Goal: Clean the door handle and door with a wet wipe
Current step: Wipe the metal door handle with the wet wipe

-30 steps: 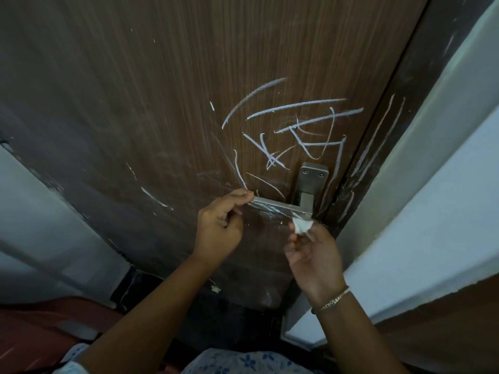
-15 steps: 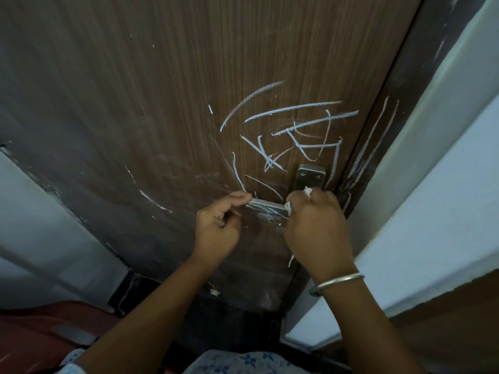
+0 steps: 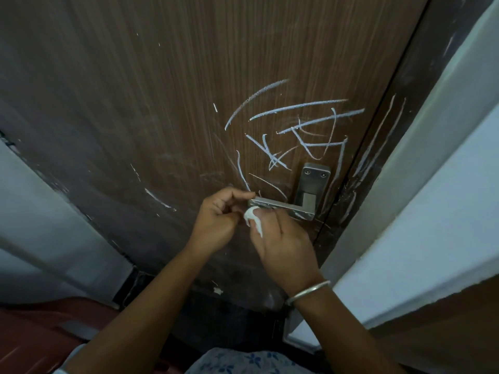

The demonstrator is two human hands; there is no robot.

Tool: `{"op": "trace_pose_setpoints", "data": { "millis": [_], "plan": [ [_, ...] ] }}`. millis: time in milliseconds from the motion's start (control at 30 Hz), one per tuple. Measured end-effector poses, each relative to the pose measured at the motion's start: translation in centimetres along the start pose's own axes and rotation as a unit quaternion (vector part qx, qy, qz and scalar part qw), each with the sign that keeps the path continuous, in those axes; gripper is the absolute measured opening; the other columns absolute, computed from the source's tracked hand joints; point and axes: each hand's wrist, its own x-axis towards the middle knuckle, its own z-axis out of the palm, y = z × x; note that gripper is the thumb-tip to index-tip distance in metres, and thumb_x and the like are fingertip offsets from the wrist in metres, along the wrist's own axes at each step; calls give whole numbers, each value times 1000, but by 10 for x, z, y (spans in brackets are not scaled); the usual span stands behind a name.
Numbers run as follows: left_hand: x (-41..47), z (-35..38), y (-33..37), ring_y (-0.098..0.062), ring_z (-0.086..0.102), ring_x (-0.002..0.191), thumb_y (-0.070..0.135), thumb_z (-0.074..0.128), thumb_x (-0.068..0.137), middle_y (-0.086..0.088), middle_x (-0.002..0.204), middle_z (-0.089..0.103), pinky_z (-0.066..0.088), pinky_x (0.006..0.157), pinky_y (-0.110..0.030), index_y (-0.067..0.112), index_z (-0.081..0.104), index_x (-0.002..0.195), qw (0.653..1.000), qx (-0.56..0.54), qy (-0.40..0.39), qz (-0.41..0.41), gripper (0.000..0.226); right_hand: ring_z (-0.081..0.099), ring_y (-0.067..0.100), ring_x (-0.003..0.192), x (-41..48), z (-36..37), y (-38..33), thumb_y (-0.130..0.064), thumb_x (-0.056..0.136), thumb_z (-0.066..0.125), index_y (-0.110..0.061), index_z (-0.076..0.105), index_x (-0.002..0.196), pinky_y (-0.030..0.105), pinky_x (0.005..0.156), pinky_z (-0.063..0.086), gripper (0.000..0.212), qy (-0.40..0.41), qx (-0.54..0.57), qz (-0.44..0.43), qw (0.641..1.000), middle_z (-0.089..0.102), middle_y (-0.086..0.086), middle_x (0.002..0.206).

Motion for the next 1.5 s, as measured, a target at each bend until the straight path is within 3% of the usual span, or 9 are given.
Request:
{"op": "trace_pose_setpoints", "data": {
  "millis": [100, 200, 333, 567, 767, 1000, 1200, 1400, 1500],
  "plan": [
    [-2, -3, 5, -2, 65, 71, -29, 45, 72, 7, 74, 72, 51, 60, -16, 1, 59, 102, 999, -29, -34, -25, 45, 56, 20, 57, 7, 10, -3, -12, 85, 66, -9, 68, 89, 29, 52, 48, 5, 0, -44, -24, 999, 57, 5, 70],
    [-3, -5, 7, -4, 65, 76, -27, 44, 75, -2, 84, 70, 53, 65, -18, -5, 57, 106, 998, -29, -41, -31, 40, 56, 21, 56, 13, 14, -6, -10, 88, 59, -9, 67, 81, 29, 50, 48, 10, -4, -58, -45, 997, 58, 7, 69],
    [-3, -5, 7, -6, 66, 82, -25, 45, 76, 4, 82, 73, 53, 70, -18, 4, 60, 101, 998, -32, -38, -24, 41, 58, 22, 55, 15, 16, -8, -6, 85, 61, -8, 67, 84, 30, 48, 51, 6, -24, -67, -38, 997, 59, 8, 70],
    [0, -3, 4, -5, 60, 65, -30, 42, 73, -11, 86, 66, 52, 65, -20, 7, 62, 97, 999, -21, -17, -32, 48, 55, 21, 53, 9, 10, 1, -11, 80, 72, -9, 66, 79, 26, 48, 46, 6, 1, -55, 0, 998, 56, 7, 67],
    [1, -3, 5, -1, 62, 65, -31, 42, 73, 7, 70, 71, 51, 63, -16, 8, 61, 95, 999, -13, -19, -27, 48, 54, 19, 52, 11, 16, 0, -12, 83, 66, -10, 67, 81, 26, 47, 44, 3, 4, -61, -18, 998, 56, 6, 67],
    [1, -1, 3, -2, 61, 59, -34, 40, 71, 7, 70, 72, 51, 62, -18, 10, 62, 91, 999, -20, -2, -35, 54, 55, 20, 54, 1, 12, 7, -13, 84, 66, -11, 68, 82, 26, 48, 46, 4, -16, -54, 2, 998, 58, 6, 70],
    [1, -1, 4, -3, 66, 73, -32, 45, 72, 7, 74, 73, 51, 63, -15, 6, 62, 98, 999, -26, 4, -28, 49, 56, 20, 52, 10, 17, -3, -11, 86, 62, -9, 69, 83, 27, 48, 47, 8, -4, -52, -16, 999, 58, 6, 68],
    [0, 1, 2, -5, 57, 59, -32, 42, 71, -4, 78, 67, 49, 63, -18, 11, 65, 91, 999, -5, 30, -33, 53, 55, 21, 52, -1, 9, 8, -13, 86, 66, -9, 68, 79, 28, 47, 47, 8, -9, -50, 12, 999, 57, 6, 67],
    [-1, 3, 3, -5, 56, 58, -31, 42, 72, -5, 76, 65, 49, 63, -18, 4, 64, 95, 999, 1, 39, -35, 47, 54, 21, 53, 3, 6, 9, -14, 89, 59, -10, 66, 77, 28, 48, 47, 15, 5, -44, 14, 999, 56, 6, 67]
  ]
}}
